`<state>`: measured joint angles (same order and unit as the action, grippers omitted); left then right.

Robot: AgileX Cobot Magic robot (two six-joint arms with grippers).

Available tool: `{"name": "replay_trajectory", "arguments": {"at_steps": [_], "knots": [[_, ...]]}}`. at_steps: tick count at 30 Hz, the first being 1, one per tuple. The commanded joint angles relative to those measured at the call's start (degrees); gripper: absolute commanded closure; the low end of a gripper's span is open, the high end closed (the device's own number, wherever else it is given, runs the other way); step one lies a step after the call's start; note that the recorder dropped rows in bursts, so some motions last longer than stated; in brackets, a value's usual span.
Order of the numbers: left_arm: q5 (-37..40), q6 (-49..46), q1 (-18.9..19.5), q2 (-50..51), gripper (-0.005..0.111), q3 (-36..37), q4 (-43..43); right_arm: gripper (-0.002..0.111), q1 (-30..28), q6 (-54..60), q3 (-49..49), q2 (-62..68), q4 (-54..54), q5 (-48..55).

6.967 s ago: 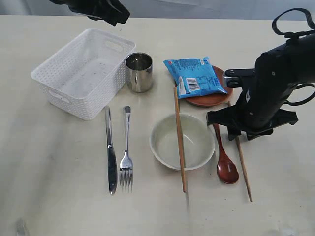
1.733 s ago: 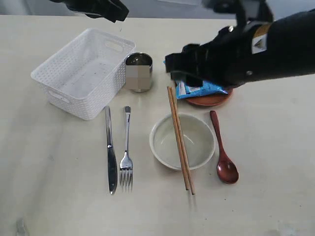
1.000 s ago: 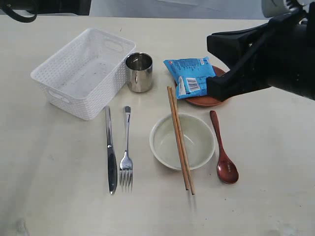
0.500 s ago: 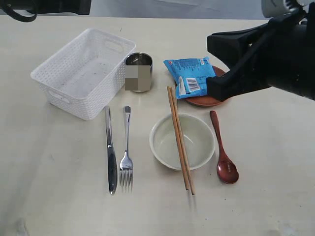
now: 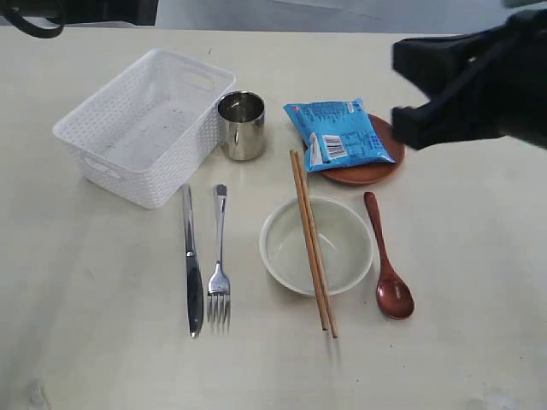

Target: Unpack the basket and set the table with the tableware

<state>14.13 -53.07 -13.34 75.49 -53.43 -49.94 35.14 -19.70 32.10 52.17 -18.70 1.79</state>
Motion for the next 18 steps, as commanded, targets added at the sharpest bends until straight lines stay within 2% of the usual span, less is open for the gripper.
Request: {"name": "replay_trajectory", "arguments": {"at_steps": [1, 5, 8, 18], "knots": [[-0.4, 0.4, 0.1, -0.5, 0.107, 0.3, -0.3, 0.108, -14.2, -2.1, -4.2, -8.1, 4.0, -0.4], [-0.4, 0.4, 0.1, -0.5, 0.107, 0.3, -0.3, 0.108, -24.2, -2.1, -8.2, -15.1, 5.4, -0.4], [-0.4, 0.4, 0.1, -0.5, 0.107, 0.3, -0.3, 0.108, -29.2, -2.0, -10.2, -19.4, 5.4, -0.4], [-0.4, 0.4, 0.1, -0.5, 0.107, 0.3, -0.3, 0.108, -33.1, -0.5, -11.2, -23.8, 5.2, 0.3]]}}
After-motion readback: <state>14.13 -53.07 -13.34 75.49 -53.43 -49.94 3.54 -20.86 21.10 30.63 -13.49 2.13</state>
